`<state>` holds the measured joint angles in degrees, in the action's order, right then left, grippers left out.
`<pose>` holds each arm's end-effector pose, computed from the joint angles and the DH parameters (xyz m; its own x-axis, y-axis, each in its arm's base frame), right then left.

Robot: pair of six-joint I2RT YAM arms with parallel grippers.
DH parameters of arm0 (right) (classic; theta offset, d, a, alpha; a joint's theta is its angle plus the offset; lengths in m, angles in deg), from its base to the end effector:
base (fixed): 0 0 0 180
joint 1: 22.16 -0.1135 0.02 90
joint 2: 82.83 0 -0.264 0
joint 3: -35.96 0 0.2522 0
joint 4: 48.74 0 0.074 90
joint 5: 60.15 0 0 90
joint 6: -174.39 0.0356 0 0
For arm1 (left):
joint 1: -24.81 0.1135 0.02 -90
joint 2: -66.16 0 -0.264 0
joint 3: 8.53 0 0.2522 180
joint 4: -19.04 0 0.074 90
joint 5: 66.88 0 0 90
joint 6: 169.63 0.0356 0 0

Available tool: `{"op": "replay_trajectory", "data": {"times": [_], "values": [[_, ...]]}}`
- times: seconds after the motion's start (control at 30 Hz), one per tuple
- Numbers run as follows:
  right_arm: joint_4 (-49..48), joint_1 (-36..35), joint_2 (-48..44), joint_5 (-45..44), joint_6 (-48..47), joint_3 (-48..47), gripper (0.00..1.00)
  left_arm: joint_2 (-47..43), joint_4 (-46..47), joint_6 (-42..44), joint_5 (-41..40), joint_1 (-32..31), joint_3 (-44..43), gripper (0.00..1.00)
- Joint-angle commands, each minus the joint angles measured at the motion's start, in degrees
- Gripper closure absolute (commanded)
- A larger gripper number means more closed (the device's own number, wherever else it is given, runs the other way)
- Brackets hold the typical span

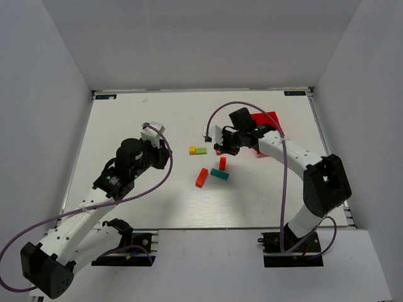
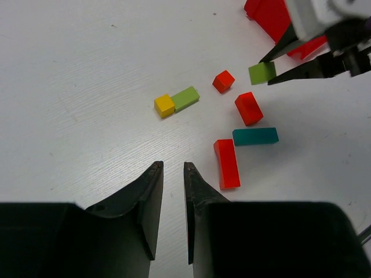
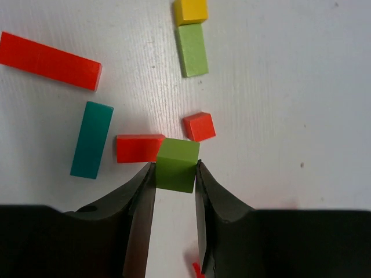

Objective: Build the wood block tower

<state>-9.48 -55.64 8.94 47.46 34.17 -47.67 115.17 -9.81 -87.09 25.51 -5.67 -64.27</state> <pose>0.2867 0.2025 0.2622 0.1425 -0.7840 -0.6042 -0.9175 0.1243 -0.3777 0.1706 -0.1021 0.3011 -0.3919 0.0801 -0.9165 0.4934 0.8591 -0.1358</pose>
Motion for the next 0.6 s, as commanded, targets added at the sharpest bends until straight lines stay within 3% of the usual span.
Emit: {"op": "replay_trajectory", "data": {"times": [0.0, 0.37, 0.57], "values": [[-2.2, -0.3, 2.5, 5.6, -10.5, -3.0, 1.0, -0.2, -0.5, 0.4, 0.8, 0.3, 0.1, 0.68], [5.3, -0.1, 15.4, 10.0, -14.3, -17.0, 1.0, 0.3, -0.5, 1.0, 0.8, 0.3, 0.1, 0.68], [15.8, -0.3, 22.8, 9.4, -18.2, -28.3, 1.0, 0.3, -0.5, 1.0, 0.2, 0.3, 0.1, 0.68]]}}
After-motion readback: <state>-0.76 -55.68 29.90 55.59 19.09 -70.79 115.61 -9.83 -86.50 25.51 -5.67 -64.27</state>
